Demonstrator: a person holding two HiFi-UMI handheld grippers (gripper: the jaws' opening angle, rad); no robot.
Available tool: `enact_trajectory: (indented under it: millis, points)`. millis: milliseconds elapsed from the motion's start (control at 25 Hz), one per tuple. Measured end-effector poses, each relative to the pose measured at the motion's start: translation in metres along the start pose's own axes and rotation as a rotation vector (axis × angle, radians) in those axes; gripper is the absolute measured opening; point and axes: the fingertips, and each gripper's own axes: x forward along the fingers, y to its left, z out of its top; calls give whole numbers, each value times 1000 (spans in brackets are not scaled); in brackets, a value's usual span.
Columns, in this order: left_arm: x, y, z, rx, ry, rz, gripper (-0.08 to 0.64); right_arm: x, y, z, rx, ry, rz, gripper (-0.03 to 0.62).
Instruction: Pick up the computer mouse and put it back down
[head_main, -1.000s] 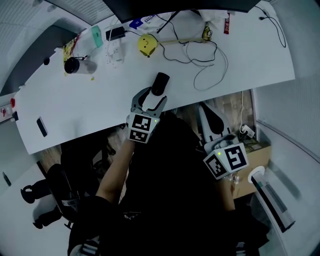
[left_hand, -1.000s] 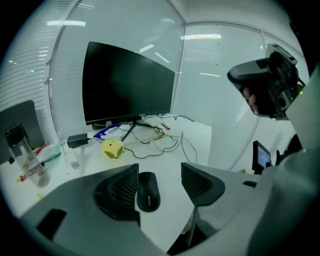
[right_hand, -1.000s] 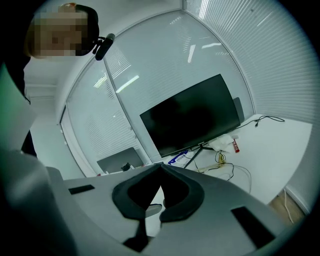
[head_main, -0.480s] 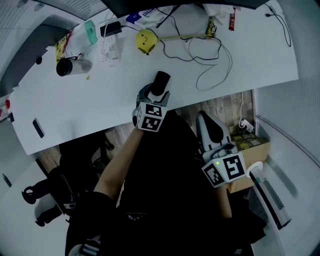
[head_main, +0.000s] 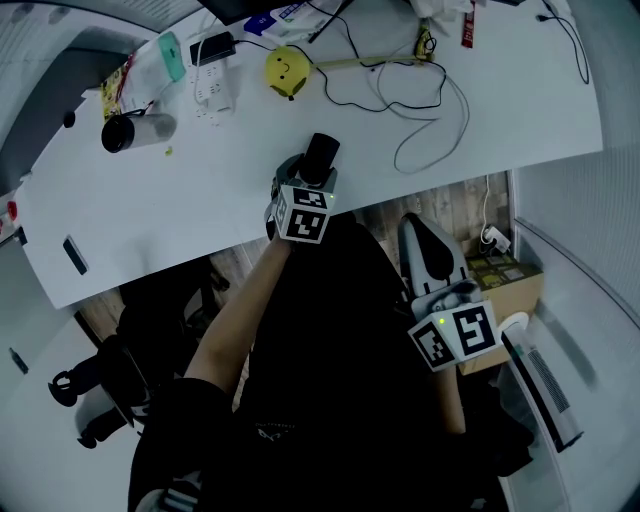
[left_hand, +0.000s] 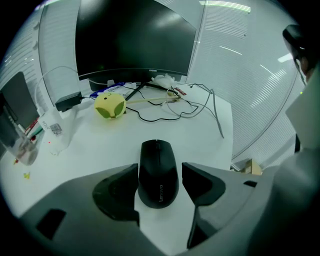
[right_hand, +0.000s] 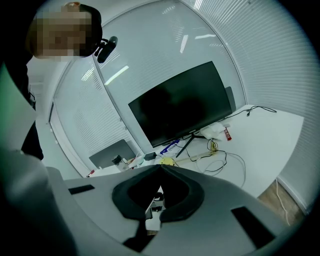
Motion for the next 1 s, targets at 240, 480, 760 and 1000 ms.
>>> enact_trajectory:
  millis: [240, 480, 760, 1000]
  points:
    - [5, 5, -2, -16, 24, 29, 258, -4, -1, -1, -2, -14, -8, 0]
    - [5, 6, -2, -26, 60, 80, 256, -13, -6, -1, -12, -21, -22, -2]
    - [4, 6, -2, -42, 59, 87, 255, -18, -4, -1, -17, -32, -18, -2]
    - [-4, 5, -5, -73, 42, 59, 253, -21, -5, -2, -24, -34, -6, -2]
